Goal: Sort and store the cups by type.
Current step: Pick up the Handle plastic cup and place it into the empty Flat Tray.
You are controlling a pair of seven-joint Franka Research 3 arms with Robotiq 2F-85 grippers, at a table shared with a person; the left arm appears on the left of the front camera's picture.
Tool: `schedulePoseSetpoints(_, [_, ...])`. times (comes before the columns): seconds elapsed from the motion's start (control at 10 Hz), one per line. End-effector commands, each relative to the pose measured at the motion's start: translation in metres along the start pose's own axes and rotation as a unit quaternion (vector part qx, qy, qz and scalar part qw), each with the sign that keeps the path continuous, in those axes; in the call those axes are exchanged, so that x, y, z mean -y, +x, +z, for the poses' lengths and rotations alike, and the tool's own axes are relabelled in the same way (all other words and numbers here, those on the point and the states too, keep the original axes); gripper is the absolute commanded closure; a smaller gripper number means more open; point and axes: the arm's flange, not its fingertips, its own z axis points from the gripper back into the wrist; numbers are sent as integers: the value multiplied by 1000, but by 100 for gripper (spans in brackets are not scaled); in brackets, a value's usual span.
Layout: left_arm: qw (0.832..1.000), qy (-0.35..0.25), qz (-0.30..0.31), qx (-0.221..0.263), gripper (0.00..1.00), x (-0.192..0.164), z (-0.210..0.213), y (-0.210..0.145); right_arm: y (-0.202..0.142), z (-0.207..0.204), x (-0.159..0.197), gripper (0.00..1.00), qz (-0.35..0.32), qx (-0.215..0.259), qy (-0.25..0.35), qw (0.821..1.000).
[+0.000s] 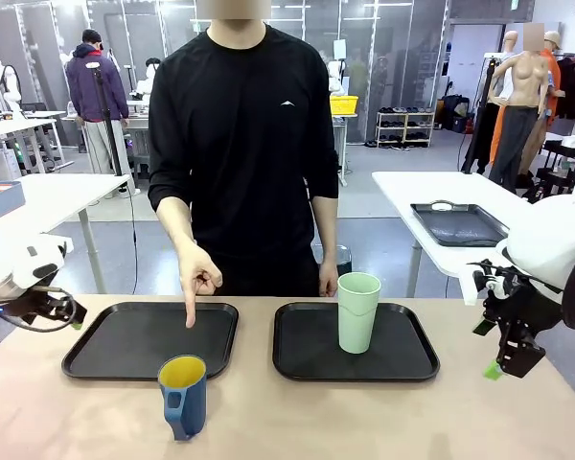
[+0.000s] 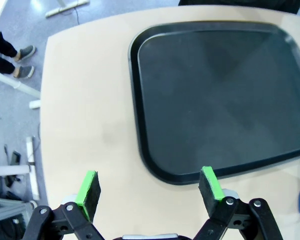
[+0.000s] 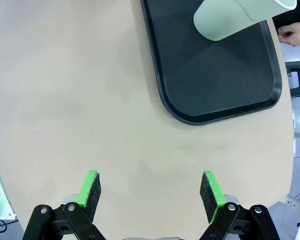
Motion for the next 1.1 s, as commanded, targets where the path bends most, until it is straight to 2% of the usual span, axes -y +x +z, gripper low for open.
schedulePoseSetpoints(0.0, [989,25,-149,1,0,-19,8,-4,0,-3,1,0,-4,-6,-4,1000])
schedulePoseSetpoints(0.1, [971,36,-235,-14,0,-21,9,-7,0,-3,1,0,-4,-6,-4,1000])
schedulePoseSetpoints(0.2, [949,19,-315,-23,0,-20,13,-9,0,-3,1,0,-4,-6,-4,1000])
schedulePoseSetpoints(0.3, [917,-17,-396,-47,0,-16,16,-11,0,-3,1,0,-4,-6,-4,1000])
schedulePoseSetpoints(0.4, [881,-16,-468,-63,0,-11,19,-14,0,-3,1,0,-4,-6,-4,1000])
schedulePoseSetpoints(0.5, [856,-40,-513,-39,0,-2,26,-15,0,-3,1,0,-4,-6,-4,1000])
schedulePoseSetpoints(0.7, [817,-98,-566,-39,0,14,31,-20,0,-3,1,0,-4,-6,-4,1000])
schedulePoseSetpoints(0.9, [799,-119,-589,-36,0,24,28,-24,0,-3,1,0,-4,-6,-4,1000])
schedulePoseSetpoints(1.0, [801,-123,-585,-42,0,29,26,-25,0,-3,1,0,-4,-6,-4,1000])
